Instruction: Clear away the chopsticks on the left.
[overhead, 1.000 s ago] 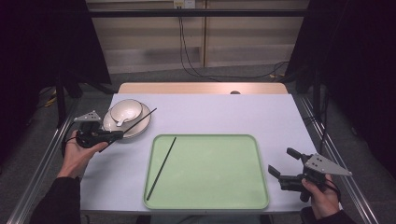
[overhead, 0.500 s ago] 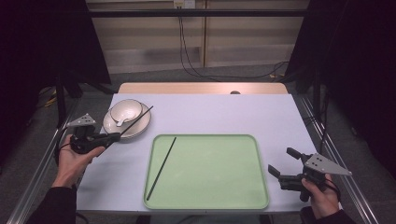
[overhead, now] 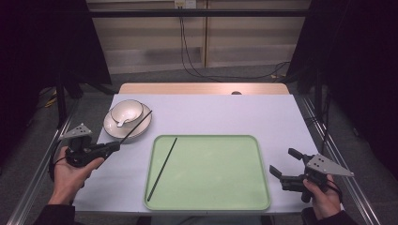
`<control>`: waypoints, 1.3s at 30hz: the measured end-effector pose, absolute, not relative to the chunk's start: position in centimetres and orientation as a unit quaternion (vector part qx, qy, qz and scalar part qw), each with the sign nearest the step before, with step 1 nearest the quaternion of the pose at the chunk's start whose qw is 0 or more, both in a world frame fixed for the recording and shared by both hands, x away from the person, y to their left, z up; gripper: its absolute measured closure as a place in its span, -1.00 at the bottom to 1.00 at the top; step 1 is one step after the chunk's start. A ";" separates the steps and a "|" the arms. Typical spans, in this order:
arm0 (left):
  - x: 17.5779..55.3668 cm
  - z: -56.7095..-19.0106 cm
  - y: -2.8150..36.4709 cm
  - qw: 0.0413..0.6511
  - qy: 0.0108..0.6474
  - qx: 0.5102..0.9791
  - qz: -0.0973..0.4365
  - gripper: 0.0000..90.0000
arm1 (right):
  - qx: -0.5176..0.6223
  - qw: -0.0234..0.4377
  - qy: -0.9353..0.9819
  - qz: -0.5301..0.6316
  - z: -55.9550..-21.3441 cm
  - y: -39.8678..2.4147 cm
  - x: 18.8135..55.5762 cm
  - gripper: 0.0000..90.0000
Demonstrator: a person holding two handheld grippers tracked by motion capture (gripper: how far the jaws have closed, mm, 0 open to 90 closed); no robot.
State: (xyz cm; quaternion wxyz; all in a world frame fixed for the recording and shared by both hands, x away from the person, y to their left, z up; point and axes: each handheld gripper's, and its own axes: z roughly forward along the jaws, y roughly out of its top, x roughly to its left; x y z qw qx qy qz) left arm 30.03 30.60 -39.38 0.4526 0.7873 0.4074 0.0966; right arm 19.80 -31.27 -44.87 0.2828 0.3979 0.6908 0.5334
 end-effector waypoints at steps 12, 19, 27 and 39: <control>25.9 -40.3 27.9 0.437 0.420 0.788 0.106 0.91 | 0.398 0.285 0.689 0.534 -44.8 -31.2 19.8 -0.90; 23.5 -40.2 26.3 0.446 0.460 0.760 0.109 0.91 | 0.397 0.284 0.690 0.534 -44.8 -31.2 19.8 -0.90; 23.4 -40.9 24.5 0.436 0.471 0.761 0.100 0.91 | 0.398 0.284 0.689 0.535 -44.8 -31.2 19.8 -0.90; 24.8 -42.4 21.1 0.405 0.496 0.763 0.094 0.91 | 0.397 0.282 0.690 0.535 -44.8 -31.0 19.8 -0.90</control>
